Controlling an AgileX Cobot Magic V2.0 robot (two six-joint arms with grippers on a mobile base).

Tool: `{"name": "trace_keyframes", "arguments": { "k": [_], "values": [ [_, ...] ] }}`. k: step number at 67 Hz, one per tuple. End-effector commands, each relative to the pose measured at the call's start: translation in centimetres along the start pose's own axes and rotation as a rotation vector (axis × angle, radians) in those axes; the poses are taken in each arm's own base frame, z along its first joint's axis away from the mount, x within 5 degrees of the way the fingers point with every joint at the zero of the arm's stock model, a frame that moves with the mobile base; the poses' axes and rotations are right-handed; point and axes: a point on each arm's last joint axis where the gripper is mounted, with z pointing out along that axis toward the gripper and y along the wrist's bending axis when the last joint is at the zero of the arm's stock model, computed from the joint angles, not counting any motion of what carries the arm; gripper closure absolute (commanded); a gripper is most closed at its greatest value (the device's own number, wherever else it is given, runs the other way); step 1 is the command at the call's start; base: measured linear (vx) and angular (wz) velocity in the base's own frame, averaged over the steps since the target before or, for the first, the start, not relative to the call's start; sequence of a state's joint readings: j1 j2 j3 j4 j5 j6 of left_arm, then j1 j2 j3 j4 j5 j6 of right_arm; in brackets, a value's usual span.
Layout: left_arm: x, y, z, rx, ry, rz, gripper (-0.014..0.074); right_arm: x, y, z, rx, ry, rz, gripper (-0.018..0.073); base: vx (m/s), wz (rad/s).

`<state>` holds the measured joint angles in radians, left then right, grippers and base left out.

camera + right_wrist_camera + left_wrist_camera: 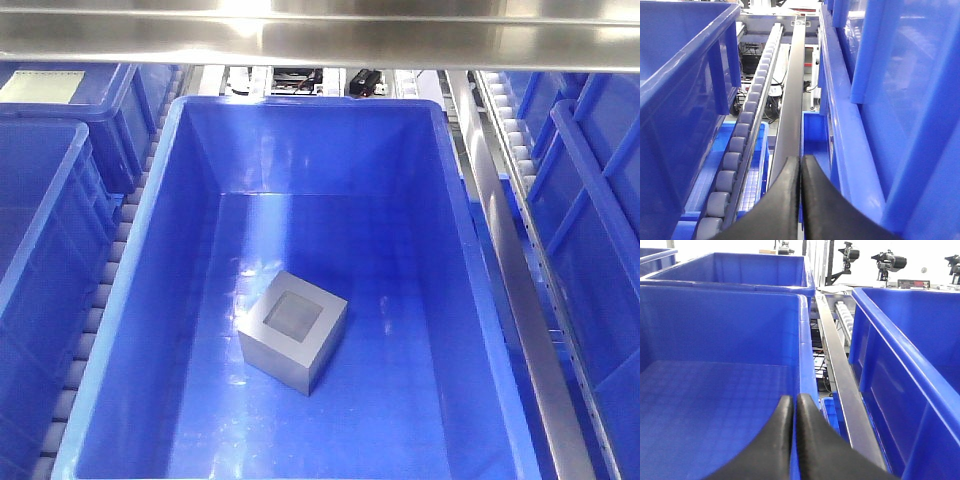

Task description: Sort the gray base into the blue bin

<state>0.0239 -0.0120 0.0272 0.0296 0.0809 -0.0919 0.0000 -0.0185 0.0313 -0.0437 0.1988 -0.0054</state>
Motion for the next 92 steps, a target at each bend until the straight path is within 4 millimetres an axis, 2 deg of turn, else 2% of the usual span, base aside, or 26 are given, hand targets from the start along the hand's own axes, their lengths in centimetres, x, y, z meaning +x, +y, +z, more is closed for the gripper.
{"name": "trace_keyframes", "arguments": {
  "k": [1,92],
  "values": [
    [-1.10,-0.13,-0.22,0.016,-0.096,0.001,0.0603,-0.49,-0.04,-0.03,0.007,-0.073,-0.015,0.0564,0.00,0.00],
    [-1.10,-0.13,-0.22,0.016,-0.097,0.001,0.0603,-0.53,-0.04,-0.04,0.007,-0.077,-0.015,0.0564,0.00,0.00]
  ]
}}
